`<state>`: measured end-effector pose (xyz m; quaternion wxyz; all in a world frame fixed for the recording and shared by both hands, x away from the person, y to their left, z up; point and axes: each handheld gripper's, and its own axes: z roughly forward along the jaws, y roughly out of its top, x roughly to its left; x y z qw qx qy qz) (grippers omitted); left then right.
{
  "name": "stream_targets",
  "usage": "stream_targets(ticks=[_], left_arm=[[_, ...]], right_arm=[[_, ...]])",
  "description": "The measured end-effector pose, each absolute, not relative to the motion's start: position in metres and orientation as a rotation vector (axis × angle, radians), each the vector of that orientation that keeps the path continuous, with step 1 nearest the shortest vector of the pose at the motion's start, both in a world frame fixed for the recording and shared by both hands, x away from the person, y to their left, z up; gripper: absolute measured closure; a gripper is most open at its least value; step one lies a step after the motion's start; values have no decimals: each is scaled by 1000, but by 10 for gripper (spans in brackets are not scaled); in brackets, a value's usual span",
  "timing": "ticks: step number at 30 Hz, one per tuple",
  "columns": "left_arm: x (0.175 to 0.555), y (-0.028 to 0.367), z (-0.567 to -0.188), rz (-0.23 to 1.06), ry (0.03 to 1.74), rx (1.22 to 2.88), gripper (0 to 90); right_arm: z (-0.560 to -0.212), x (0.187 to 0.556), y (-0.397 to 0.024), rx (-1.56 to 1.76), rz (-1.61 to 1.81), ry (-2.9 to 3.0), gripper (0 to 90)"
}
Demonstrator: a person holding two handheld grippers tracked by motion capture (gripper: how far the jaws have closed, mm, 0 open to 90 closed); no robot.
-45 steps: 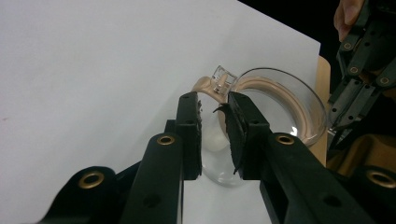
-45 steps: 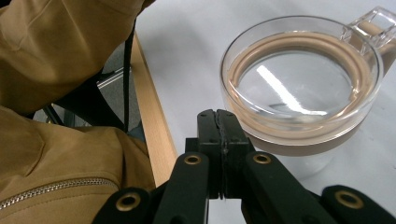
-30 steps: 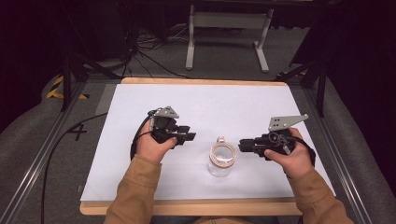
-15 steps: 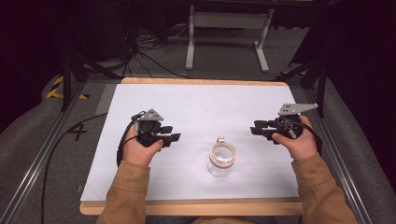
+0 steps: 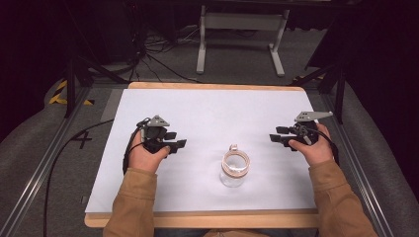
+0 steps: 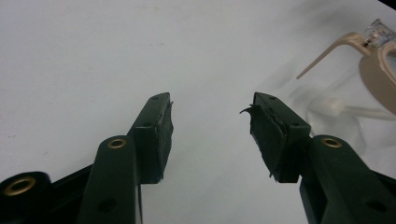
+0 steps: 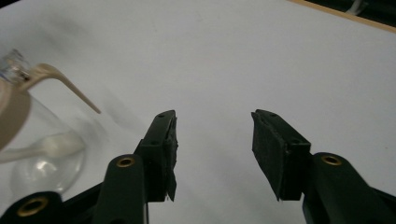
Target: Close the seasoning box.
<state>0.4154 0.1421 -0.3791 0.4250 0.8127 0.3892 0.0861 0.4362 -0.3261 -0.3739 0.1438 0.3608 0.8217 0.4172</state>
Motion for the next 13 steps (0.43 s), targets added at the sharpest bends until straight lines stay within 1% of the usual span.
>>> stream_targets(ticks=[9,13], left_arm=[[424,144,-393,211,1003,2047,466],[423,145,-393,207,1018,2034,452]], right_arm=[[-402,448,-336,1068,1097,2381,489],[-406,449,-337,1087,1085,2384,480]])
